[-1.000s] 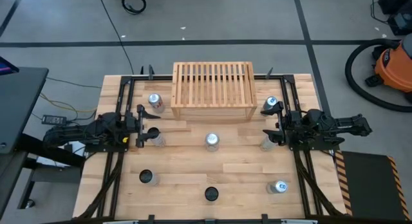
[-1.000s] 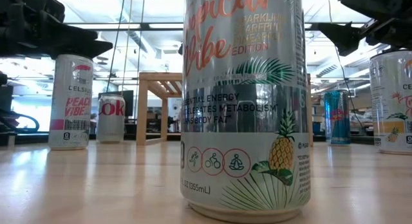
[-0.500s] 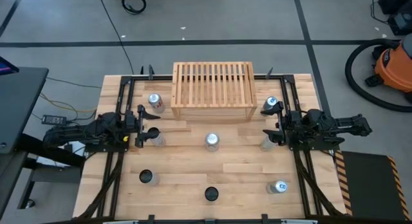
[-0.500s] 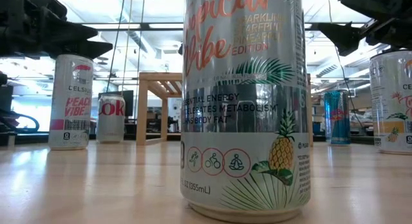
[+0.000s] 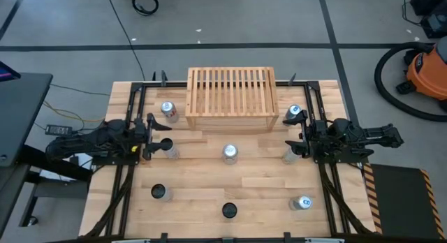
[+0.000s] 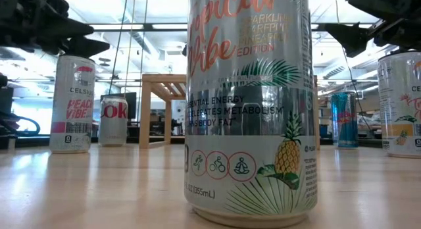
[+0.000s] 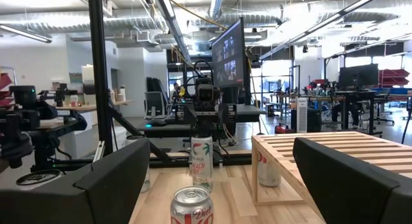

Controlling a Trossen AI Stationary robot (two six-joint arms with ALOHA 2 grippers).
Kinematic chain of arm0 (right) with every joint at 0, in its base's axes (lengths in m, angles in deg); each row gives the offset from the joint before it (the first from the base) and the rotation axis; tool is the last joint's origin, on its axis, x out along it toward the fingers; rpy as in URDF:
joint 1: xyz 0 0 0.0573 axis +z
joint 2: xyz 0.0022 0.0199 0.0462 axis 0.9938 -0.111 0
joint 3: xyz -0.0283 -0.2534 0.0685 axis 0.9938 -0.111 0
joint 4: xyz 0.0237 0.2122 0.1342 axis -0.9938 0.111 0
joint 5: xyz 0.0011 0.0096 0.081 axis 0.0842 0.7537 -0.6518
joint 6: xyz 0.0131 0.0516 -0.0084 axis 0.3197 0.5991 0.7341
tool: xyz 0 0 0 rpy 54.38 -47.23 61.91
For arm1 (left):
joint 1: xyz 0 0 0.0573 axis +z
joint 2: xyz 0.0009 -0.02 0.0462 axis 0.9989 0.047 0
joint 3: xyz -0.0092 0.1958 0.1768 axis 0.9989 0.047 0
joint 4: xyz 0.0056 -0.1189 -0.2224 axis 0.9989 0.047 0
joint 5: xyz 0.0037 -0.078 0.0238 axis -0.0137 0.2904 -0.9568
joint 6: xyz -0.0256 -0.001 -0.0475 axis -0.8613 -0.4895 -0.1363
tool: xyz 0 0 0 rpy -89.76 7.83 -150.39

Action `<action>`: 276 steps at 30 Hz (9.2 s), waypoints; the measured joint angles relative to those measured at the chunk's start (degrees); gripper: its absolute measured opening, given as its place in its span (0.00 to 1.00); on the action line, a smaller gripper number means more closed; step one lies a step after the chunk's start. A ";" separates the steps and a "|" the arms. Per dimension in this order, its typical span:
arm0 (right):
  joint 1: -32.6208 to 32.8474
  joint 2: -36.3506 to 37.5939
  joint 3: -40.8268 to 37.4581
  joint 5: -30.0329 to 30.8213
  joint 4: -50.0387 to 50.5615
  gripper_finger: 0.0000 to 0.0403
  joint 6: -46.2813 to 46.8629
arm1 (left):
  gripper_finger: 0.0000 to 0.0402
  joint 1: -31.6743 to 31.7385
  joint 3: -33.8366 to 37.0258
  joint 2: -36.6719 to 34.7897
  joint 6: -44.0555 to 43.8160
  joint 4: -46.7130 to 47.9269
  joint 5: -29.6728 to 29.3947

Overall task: Place canned beverage on shelf
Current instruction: Put the top red-silver soda can on the shelf

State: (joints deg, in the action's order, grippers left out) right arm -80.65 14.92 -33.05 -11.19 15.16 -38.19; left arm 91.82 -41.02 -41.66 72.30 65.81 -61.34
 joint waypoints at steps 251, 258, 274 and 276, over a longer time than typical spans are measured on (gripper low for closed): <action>0.00 -0.02 0.01 0.01 0.00 0.98 0.01 | 0.72 33.51 -40.74 66.80 25.69 42.43 0.42; 0.00 -0.02 0.01 0.01 0.00 0.98 -0.01 | 0.71 33.48 -40.79 66.76 25.62 43.42 0.47; 0.00 0.00 0.00 0.00 0.00 0.98 -0.01 | 0.71 33.51 -40.83 66.74 25.59 45.23 0.47; 0.00 0.00 0.00 0.01 0.00 0.98 -0.01 | 0.71 33.51 -40.83 66.74 25.47 45.13 0.47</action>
State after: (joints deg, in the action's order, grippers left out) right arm -80.65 14.92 -33.05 -11.18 15.16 -38.20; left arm 125.33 -81.85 25.08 97.77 110.94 -60.88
